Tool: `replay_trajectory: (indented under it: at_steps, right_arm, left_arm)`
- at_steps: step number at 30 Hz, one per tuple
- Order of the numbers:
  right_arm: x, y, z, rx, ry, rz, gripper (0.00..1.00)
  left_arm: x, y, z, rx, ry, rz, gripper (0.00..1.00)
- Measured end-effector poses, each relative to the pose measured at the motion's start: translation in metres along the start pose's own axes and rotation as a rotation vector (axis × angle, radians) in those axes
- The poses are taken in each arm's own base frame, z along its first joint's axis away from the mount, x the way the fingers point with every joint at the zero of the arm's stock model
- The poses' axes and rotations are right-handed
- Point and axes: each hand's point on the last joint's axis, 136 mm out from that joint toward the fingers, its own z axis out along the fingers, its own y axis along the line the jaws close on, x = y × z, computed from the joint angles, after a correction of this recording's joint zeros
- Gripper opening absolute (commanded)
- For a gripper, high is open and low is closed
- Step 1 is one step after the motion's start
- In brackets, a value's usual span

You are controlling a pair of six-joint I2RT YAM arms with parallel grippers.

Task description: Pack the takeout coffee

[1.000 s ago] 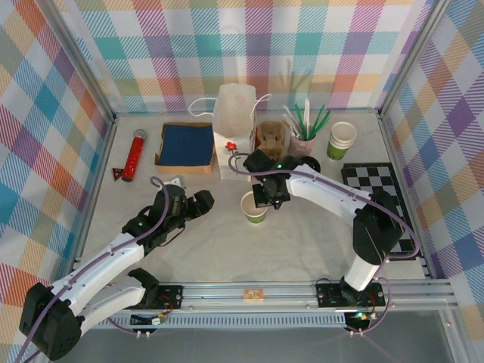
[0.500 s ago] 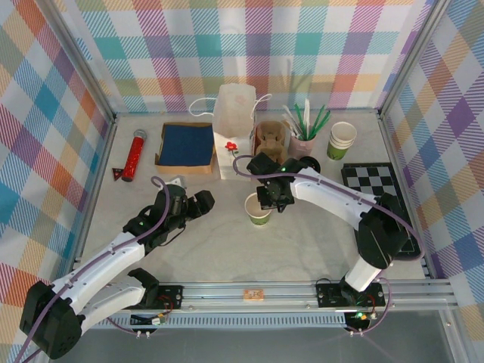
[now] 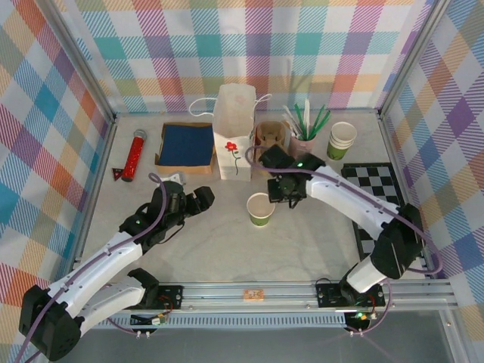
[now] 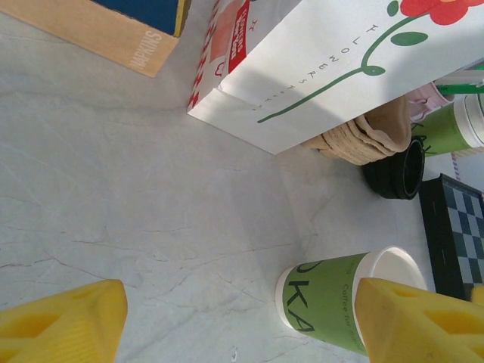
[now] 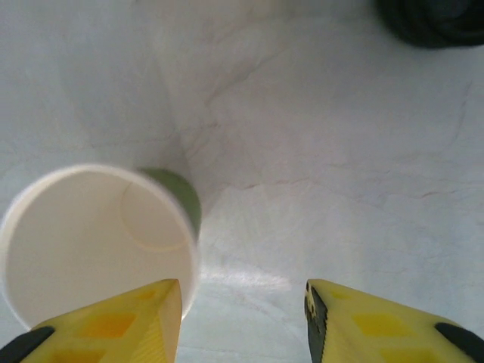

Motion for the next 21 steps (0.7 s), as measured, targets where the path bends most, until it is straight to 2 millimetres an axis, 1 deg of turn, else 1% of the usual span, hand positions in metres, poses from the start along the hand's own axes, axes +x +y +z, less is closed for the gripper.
replay_trajectory:
  at_steps: [4, 6, 8, 10, 14, 18, 21]
  right_arm:
    - [-0.027, -0.042, -0.006, 0.01, -0.051, 0.092, 0.52]
    - [-0.042, -0.062, -0.003, 0.016, -0.079, 0.133, 0.54]
    - [-0.051, -0.075, 0.002, 0.013, -0.09, 0.158, 0.54]
    - [-0.057, -0.081, 0.011, 0.01, -0.088, 0.165, 0.54]
    - [-0.068, -0.084, 0.042, 0.013, -0.064, 0.162, 0.54]
    - [-0.07, -0.085, 0.077, 0.036, -0.011, 0.163, 0.52]
    - [-0.072, -0.084, 0.093, 0.043, 0.006, 0.162, 0.5]
  left_arm:
    - [-0.001, -0.001, -0.001, 0.003, -0.002, 0.01, 0.79]
    - [-0.001, -0.001, -0.002, 0.004, -0.004, 0.015, 0.79]
    - [-0.001, -0.002, -0.003, 0.006, -0.004, 0.018, 0.79]
    - [0.0, -0.001, -0.004, 0.006, 0.002, 0.019, 0.79]
    - [0.002, -0.001, -0.004, 0.004, 0.009, 0.022, 0.79]
    - [0.002, 0.0, -0.006, 0.002, 0.01, 0.026, 0.79]
    - [0.003, 0.002, -0.008, -0.003, 0.015, 0.027, 0.79]
